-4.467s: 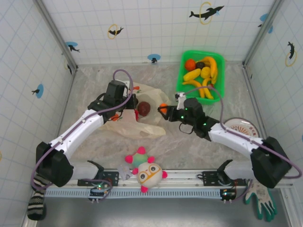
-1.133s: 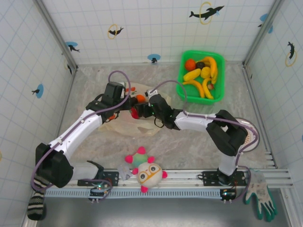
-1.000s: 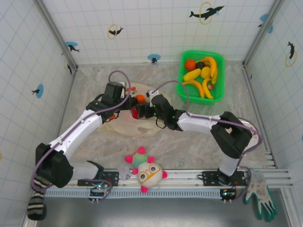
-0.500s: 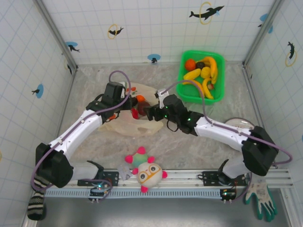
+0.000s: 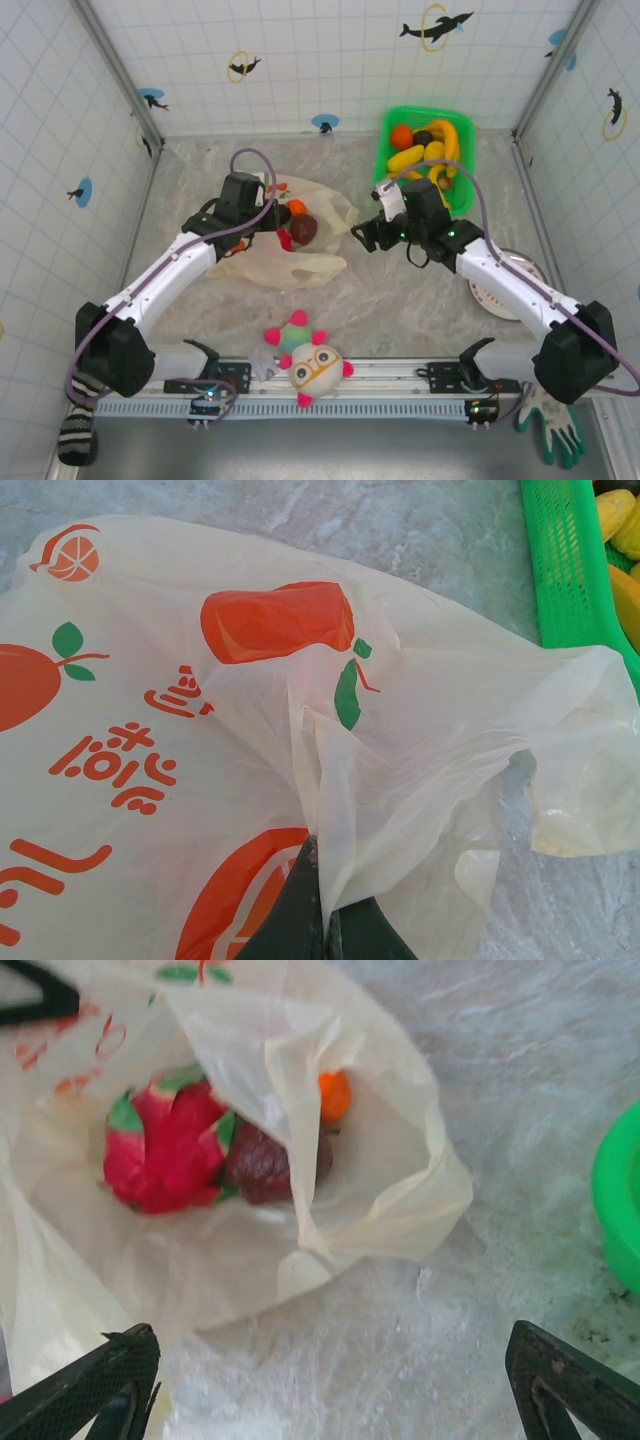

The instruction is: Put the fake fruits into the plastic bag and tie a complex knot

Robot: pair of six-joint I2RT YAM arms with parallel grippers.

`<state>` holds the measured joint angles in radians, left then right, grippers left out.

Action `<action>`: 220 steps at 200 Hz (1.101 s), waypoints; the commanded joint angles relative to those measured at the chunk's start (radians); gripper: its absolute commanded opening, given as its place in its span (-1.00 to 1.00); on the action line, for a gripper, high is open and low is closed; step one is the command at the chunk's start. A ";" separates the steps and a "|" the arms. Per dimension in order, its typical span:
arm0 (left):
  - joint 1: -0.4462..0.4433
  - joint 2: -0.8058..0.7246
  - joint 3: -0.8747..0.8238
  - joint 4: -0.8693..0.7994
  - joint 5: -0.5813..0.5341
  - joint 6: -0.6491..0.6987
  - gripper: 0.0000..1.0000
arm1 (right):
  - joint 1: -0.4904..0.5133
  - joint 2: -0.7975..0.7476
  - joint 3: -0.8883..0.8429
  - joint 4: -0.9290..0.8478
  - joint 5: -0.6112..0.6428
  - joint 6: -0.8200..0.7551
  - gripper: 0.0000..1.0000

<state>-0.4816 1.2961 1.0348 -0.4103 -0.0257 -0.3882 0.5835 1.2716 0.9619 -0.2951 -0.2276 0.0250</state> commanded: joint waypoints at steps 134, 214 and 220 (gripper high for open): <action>0.009 0.003 0.015 0.003 0.015 0.030 -1.00 | -0.025 0.524 0.363 -0.032 -0.292 -0.159 0.41; 0.009 -0.008 0.018 0.001 0.017 0.028 -1.00 | -0.026 0.428 0.322 0.084 -0.394 -0.024 -1.00; 0.008 -0.010 0.020 0.001 0.021 0.028 -1.00 | -0.029 0.410 0.316 0.101 -0.406 -0.004 -1.00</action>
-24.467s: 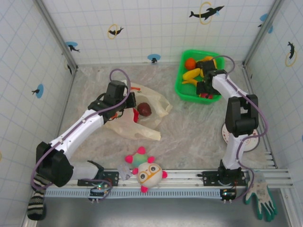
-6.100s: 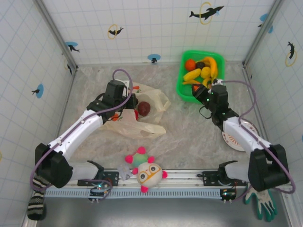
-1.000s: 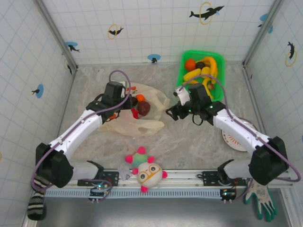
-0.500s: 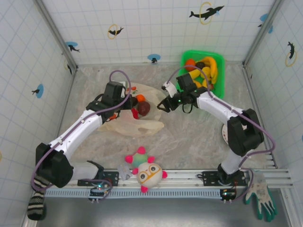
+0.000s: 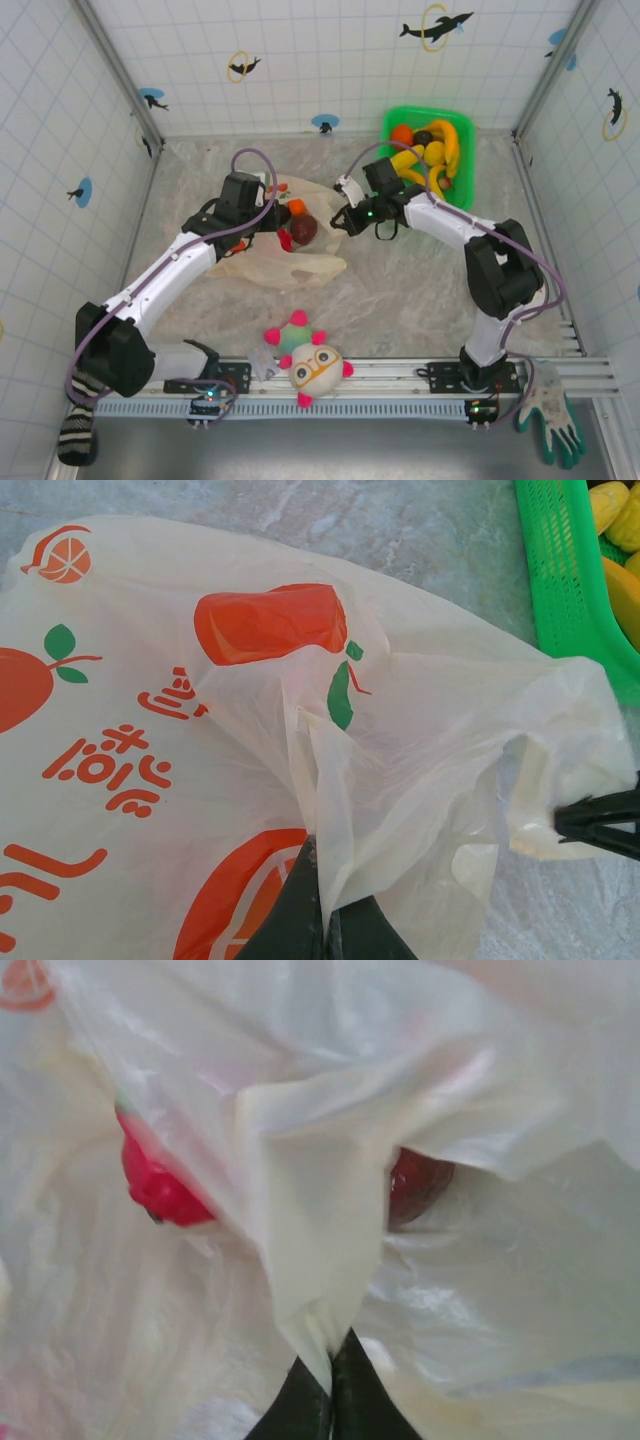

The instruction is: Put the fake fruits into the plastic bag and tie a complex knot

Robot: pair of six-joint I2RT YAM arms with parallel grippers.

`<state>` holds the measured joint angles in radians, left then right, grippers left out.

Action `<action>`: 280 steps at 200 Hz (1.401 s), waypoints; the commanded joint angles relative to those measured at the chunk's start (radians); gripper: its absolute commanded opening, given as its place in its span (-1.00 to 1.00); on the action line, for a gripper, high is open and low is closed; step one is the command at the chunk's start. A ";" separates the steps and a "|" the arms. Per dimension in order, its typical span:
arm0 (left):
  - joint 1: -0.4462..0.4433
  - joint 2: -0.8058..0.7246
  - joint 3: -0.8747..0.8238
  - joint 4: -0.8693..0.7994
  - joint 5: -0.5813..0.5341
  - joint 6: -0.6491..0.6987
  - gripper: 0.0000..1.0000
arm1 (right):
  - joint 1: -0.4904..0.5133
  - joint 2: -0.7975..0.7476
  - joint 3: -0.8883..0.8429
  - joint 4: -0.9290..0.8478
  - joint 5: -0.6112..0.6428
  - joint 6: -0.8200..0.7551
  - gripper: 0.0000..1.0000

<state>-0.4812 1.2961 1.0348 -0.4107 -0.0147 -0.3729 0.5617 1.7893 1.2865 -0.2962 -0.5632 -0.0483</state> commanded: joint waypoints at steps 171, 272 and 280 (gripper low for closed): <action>0.115 -0.280 0.151 -0.024 0.312 0.208 0.27 | -0.019 -0.255 0.099 0.378 -0.076 0.440 -1.00; -0.518 -0.367 -0.092 -0.138 0.031 0.287 0.17 | -0.043 -0.236 0.059 0.367 -0.033 0.444 -1.00; -0.573 -0.336 -0.083 -0.154 -0.013 0.292 0.17 | -0.044 -0.233 0.057 0.369 -0.035 0.445 -1.00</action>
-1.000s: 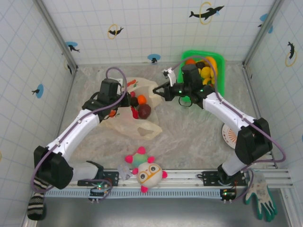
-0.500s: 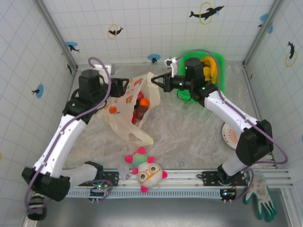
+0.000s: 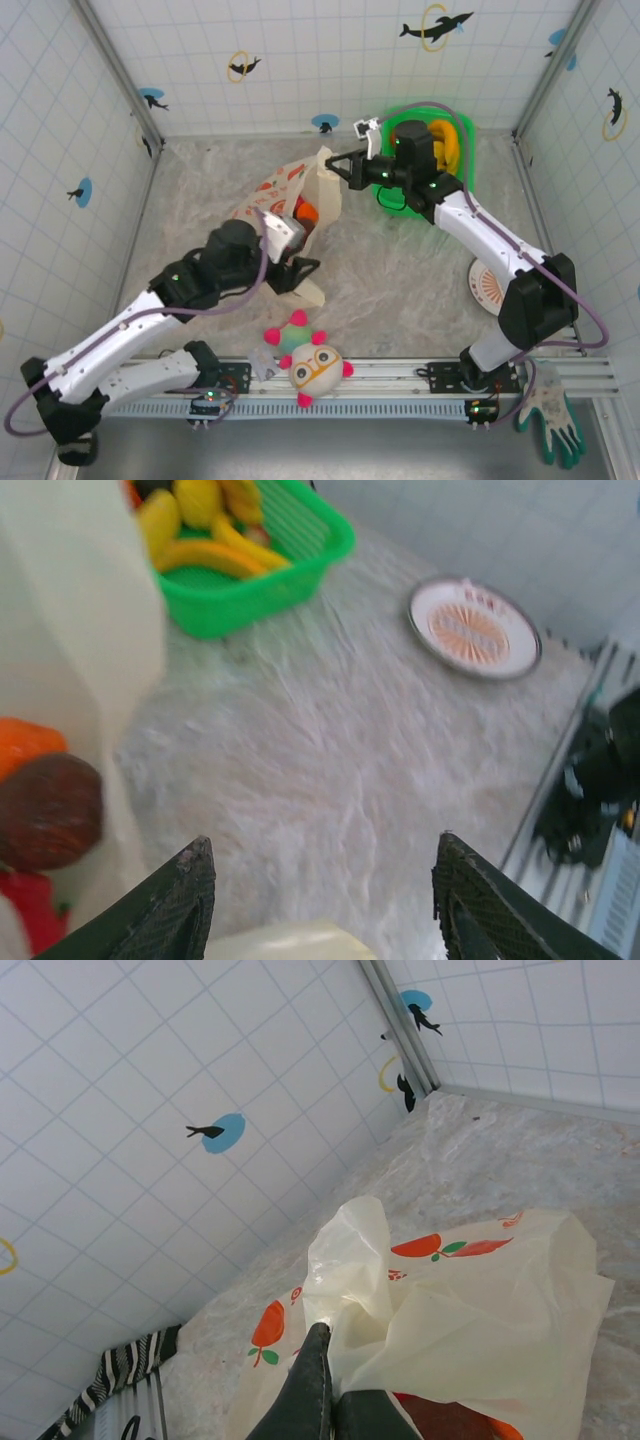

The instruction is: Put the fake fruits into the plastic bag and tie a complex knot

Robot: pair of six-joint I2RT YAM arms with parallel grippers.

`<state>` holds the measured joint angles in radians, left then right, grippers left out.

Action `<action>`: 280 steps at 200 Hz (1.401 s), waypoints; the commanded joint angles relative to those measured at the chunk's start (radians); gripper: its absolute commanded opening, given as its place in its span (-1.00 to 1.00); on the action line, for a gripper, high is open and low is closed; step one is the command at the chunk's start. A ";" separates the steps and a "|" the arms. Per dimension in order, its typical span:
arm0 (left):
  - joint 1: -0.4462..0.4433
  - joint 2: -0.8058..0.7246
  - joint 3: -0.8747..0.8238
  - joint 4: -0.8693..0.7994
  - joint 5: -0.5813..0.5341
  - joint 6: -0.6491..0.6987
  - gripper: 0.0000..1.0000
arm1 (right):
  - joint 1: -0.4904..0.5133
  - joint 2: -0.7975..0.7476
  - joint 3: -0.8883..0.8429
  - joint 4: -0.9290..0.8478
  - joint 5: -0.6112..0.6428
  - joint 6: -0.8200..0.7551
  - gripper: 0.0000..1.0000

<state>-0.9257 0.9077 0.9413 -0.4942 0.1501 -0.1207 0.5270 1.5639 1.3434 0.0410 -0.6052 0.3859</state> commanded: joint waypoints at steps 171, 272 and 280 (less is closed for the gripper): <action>-0.429 0.513 0.158 -0.409 -0.676 0.001 0.19 | -0.019 -0.011 -0.033 0.050 -0.002 0.028 -1.00; -0.429 0.501 0.145 -0.367 -0.756 0.018 -0.99 | -0.022 -0.030 -0.038 0.062 0.004 0.039 -1.00; -0.429 0.479 0.141 -0.353 -0.756 0.022 -1.00 | -0.022 -0.033 -0.038 0.063 0.006 0.041 -1.00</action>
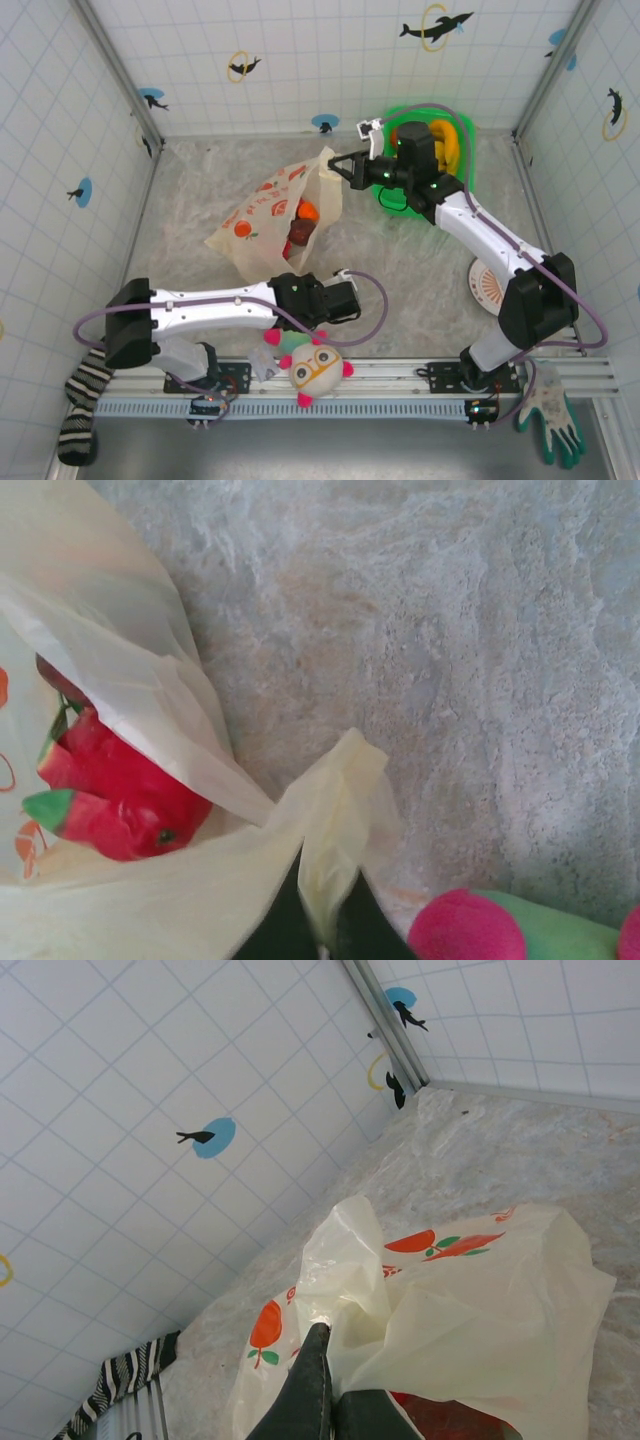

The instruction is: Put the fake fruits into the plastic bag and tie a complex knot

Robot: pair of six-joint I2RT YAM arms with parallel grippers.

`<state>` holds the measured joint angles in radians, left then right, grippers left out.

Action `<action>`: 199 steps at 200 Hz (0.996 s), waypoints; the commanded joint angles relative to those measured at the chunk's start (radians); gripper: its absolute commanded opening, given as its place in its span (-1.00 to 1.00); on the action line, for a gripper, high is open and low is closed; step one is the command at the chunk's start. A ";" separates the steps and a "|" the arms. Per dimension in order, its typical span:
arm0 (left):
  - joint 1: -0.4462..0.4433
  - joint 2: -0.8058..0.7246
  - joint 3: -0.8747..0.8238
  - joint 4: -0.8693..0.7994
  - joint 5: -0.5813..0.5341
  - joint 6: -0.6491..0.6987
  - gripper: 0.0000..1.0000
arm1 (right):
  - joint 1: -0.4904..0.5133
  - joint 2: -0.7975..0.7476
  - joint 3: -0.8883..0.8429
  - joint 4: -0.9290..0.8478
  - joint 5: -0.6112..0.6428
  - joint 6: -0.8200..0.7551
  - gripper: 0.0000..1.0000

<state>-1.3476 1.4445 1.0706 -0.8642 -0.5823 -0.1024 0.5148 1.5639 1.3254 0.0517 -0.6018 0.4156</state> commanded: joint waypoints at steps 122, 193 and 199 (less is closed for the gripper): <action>0.398 -0.609 0.025 0.410 0.119 0.263 -1.00 | -0.047 0.004 0.153 0.156 0.018 0.162 -1.00; 0.699 -0.520 0.226 0.463 0.271 0.224 -1.00 | -0.070 -0.040 0.242 0.194 0.030 0.248 -1.00; 0.728 -0.517 0.235 0.487 0.301 0.216 -1.00 | -0.075 -0.052 0.242 0.196 0.034 0.252 -1.00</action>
<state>-0.7101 0.9176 1.2362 -0.4801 -0.3965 0.1307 0.4580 1.5707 1.5192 0.1879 -0.5896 0.6300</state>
